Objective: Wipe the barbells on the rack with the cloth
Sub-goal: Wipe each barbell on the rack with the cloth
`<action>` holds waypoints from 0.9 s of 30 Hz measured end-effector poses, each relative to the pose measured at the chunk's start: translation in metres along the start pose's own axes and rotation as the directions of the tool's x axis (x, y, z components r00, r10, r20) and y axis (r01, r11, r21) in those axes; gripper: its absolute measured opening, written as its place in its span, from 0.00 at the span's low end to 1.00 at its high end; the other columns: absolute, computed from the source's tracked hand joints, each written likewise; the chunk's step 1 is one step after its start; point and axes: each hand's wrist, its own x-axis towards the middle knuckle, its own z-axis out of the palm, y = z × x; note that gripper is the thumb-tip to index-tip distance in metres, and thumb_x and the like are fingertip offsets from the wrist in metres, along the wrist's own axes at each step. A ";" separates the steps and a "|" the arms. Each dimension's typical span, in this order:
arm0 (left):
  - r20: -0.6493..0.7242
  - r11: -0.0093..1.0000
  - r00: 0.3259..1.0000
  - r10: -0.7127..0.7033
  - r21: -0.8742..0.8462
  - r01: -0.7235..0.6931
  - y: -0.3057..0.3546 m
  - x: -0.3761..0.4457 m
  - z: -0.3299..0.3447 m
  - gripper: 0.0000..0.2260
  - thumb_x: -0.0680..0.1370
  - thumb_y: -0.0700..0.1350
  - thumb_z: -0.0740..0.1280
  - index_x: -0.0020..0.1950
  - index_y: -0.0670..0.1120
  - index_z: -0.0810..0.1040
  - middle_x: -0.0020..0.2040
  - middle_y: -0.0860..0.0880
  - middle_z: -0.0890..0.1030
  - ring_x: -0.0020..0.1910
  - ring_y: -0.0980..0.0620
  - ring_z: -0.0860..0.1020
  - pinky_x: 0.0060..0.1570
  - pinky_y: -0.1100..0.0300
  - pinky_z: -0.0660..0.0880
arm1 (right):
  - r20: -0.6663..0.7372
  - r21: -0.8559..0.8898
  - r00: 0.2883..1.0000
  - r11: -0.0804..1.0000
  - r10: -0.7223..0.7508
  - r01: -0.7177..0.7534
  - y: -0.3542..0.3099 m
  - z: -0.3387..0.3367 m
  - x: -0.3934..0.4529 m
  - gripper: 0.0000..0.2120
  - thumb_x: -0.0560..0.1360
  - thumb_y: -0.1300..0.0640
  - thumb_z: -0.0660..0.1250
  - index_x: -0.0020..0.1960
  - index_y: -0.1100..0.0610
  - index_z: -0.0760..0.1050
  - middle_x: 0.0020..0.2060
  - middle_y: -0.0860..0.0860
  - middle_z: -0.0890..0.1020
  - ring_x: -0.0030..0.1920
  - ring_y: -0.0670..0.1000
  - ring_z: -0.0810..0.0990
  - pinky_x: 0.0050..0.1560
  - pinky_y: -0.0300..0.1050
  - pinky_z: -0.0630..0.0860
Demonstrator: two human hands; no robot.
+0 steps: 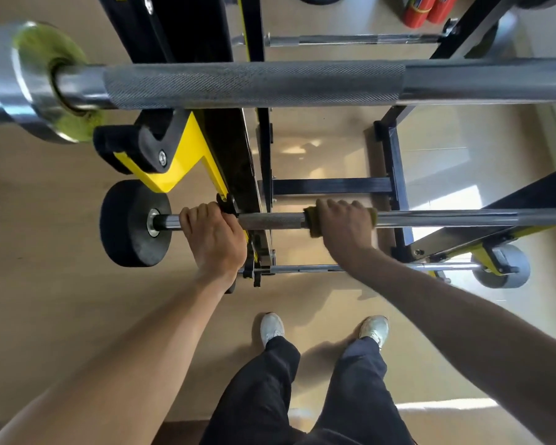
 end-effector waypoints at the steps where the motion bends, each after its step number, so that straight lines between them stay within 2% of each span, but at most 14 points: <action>1: 0.001 1.000 1.000 0.005 0.007 -0.005 0.000 0.000 0.000 0.12 0.79 0.42 0.55 0.39 0.42 0.73 0.37 0.42 0.75 0.43 0.41 0.71 0.61 0.44 0.66 | -0.020 0.016 1.000 1.000 -0.019 0.019 -0.016 -0.001 0.003 0.16 0.75 0.58 0.67 0.61 0.55 0.69 0.50 0.51 0.79 0.50 0.52 0.78 0.59 0.49 0.71; 4: 0.004 1.000 1.000 -0.003 0.012 0.003 0.002 0.001 -0.001 0.12 0.78 0.42 0.54 0.39 0.41 0.73 0.37 0.42 0.76 0.43 0.40 0.71 0.61 0.44 0.66 | -0.050 0.011 0.993 0.994 -0.111 0.112 -0.067 0.004 0.012 0.20 0.74 0.55 0.70 0.63 0.56 0.68 0.52 0.52 0.79 0.54 0.53 0.78 0.60 0.50 0.71; 9: 0.027 0.999 0.999 -0.028 0.041 0.027 0.003 0.001 -0.003 0.13 0.78 0.41 0.54 0.40 0.40 0.75 0.38 0.41 0.78 0.44 0.39 0.73 0.62 0.43 0.67 | -0.238 -0.022 0.932 0.961 -0.273 0.276 -0.098 0.020 0.020 0.14 0.74 0.55 0.70 0.57 0.55 0.71 0.49 0.53 0.78 0.51 0.54 0.78 0.53 0.50 0.73; 11: 0.040 0.998 0.999 -0.032 0.050 0.030 0.004 0.001 -0.004 0.14 0.79 0.42 0.54 0.42 0.39 0.76 0.40 0.40 0.79 0.45 0.38 0.74 0.64 0.42 0.67 | -0.304 -0.057 0.881 0.930 -0.364 0.364 -0.090 0.030 0.015 0.20 0.74 0.55 0.70 0.63 0.57 0.70 0.53 0.54 0.77 0.53 0.55 0.76 0.56 0.52 0.72; 13: 0.026 0.999 0.999 -0.031 0.018 0.031 0.006 -0.003 -0.006 0.13 0.79 0.42 0.55 0.46 0.39 0.77 0.43 0.40 0.80 0.48 0.39 0.75 0.64 0.42 0.68 | -0.322 -0.089 0.841 0.898 -0.435 0.430 -0.079 0.043 0.010 0.31 0.74 0.53 0.70 0.73 0.60 0.63 0.63 0.57 0.75 0.62 0.58 0.73 0.66 0.54 0.67; 15: -0.095 0.993 0.994 -0.049 -0.107 0.039 0.010 -0.012 -0.013 0.08 0.78 0.39 0.59 0.52 0.39 0.76 0.50 0.40 0.79 0.53 0.40 0.74 0.61 0.46 0.70 | -0.331 -0.077 0.807 0.866 -0.489 0.493 -0.069 0.053 0.004 0.37 0.76 0.51 0.68 0.78 0.60 0.55 0.73 0.59 0.67 0.74 0.59 0.64 0.75 0.55 0.56; 17: -0.268 0.973 0.963 -0.037 -0.230 -0.027 0.023 -0.033 -0.024 0.08 0.75 0.33 0.63 0.54 0.37 0.75 0.53 0.39 0.77 0.55 0.41 0.73 0.60 0.54 0.68 | -0.367 -0.046 0.743 0.809 -0.559 0.586 -0.058 0.058 -0.002 0.35 0.78 0.53 0.64 0.79 0.58 0.52 0.78 0.58 0.59 0.78 0.57 0.53 0.78 0.54 0.46; 19: -0.363 0.938 0.930 0.055 -0.299 -0.173 0.040 -0.065 -0.028 0.08 0.73 0.28 0.63 0.50 0.34 0.76 0.52 0.37 0.77 0.53 0.41 0.74 0.60 0.59 0.64 | -0.369 0.009 0.677 0.726 -0.637 0.687 -0.045 0.073 -0.011 0.28 0.80 0.55 0.58 0.78 0.56 0.57 0.78 0.56 0.60 0.79 0.55 0.53 0.78 0.54 0.47; 20: -0.359 0.918 0.928 0.094 -0.330 -0.221 0.049 -0.083 -0.026 0.08 0.72 0.28 0.62 0.49 0.33 0.76 0.52 0.36 0.77 0.52 0.41 0.74 0.59 0.59 0.65 | -0.338 0.112 0.690 0.701 -0.640 0.704 -0.039 0.086 -0.017 0.26 0.80 0.55 0.57 0.77 0.54 0.61 0.76 0.55 0.64 0.77 0.55 0.58 0.78 0.54 0.52; 21: -0.326 0.902 0.938 0.117 -0.360 -0.238 0.055 -0.102 -0.019 0.08 0.71 0.28 0.62 0.48 0.33 0.77 0.51 0.36 0.77 0.52 0.41 0.74 0.58 0.57 0.67 | -0.267 0.271 0.739 0.688 -0.618 0.673 -0.032 0.100 -0.026 0.24 0.79 0.54 0.57 0.75 0.51 0.66 0.73 0.53 0.70 0.73 0.55 0.67 0.75 0.56 0.61; 22: -0.266 0.895 0.956 0.124 -0.386 -0.224 0.059 -0.120 -0.009 0.09 0.70 0.29 0.62 0.48 0.34 0.77 0.52 0.36 0.77 0.53 0.42 0.74 0.57 0.55 0.70 | -0.156 0.447 0.809 0.690 -0.566 0.569 -0.025 0.114 -0.036 0.20 0.79 0.53 0.59 0.71 0.48 0.69 0.68 0.51 0.74 0.65 0.55 0.74 0.68 0.56 0.70; 23: -0.175 0.898 0.978 0.117 -0.402 -0.180 0.061 -0.140 0.002 0.11 0.70 0.29 0.62 0.50 0.35 0.77 0.53 0.38 0.77 0.55 0.43 0.73 0.57 0.53 0.72 | -0.026 0.575 0.865 0.700 -0.502 0.423 -0.017 0.126 -0.047 0.17 0.78 0.52 0.62 0.66 0.47 0.71 0.64 0.50 0.75 0.58 0.53 0.77 0.61 0.53 0.75; 25: 0.076 0.912 0.996 0.055 -0.409 -0.019 0.061 -0.177 0.027 0.18 0.70 0.29 0.63 0.58 0.40 0.76 0.59 0.43 0.75 0.61 0.47 0.72 0.62 0.51 0.74 | 0.139 0.674 0.913 0.712 -0.385 0.198 0.001 0.155 -0.063 0.09 0.76 0.53 0.68 0.55 0.51 0.72 0.57 0.53 0.75 0.50 0.51 0.75 0.51 0.46 0.75; 27: 0.307 0.902 0.952 -0.016 -0.406 0.146 0.060 -0.208 0.054 0.25 0.70 0.29 0.65 0.65 0.44 0.73 0.64 0.47 0.72 0.64 0.49 0.71 0.66 0.50 0.73 | 0.218 0.715 0.915 0.694 -0.340 0.088 0.019 0.178 -0.073 0.06 0.74 0.56 0.70 0.43 0.53 0.73 0.48 0.55 0.79 0.45 0.52 0.76 0.45 0.47 0.74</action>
